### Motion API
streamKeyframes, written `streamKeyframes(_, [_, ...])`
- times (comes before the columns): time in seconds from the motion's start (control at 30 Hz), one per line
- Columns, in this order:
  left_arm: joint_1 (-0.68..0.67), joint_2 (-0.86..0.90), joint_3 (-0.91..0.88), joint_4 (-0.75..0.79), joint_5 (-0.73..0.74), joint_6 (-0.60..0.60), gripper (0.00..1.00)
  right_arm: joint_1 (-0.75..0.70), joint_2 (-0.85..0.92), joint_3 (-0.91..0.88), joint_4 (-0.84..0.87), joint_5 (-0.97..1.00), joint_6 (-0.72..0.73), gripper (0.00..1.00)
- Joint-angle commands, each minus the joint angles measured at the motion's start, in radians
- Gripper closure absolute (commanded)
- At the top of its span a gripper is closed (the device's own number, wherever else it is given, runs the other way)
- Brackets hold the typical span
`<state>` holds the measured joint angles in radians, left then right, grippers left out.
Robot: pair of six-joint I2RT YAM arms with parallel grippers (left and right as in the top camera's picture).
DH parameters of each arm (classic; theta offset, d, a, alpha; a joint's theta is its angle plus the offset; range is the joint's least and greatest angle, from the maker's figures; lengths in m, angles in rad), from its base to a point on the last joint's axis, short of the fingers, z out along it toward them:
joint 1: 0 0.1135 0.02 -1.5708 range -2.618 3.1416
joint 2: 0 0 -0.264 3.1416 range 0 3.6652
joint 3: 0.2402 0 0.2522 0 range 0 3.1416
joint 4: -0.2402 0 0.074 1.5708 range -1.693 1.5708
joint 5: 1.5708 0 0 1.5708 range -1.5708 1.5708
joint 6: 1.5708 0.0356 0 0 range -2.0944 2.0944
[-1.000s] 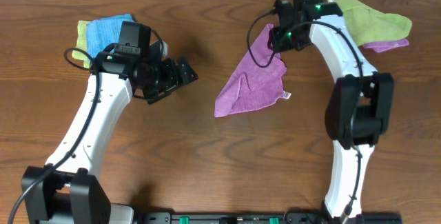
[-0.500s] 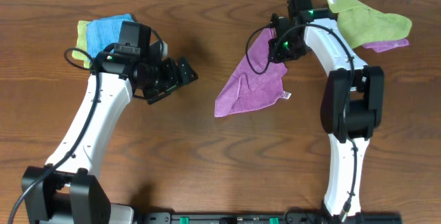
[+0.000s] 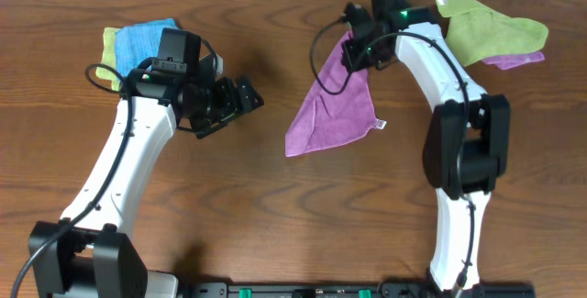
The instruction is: Fold the cloth
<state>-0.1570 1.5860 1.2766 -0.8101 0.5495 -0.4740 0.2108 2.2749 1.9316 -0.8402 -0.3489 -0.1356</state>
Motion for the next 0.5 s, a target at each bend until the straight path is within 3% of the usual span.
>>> streamKeyframes(0.0, [0.007,-0.018,0.005,-0.001,-0.006,0.002,0.05,0.049,-0.073,0.013,0.023,-0.059,-0.011,0.99])
streamKeyframes(0.17, [0.007,-0.018,0.005,-0.001,-0.006,0.002,0.05,0.127,-0.077,0.013,0.08,-0.085,0.001,0.99])
streamKeyframes(0.47, [0.007,-0.018,0.005,-0.001,-0.006,0.002,0.05,0.235,-0.055,0.013,0.355,-0.013,0.097,0.99])
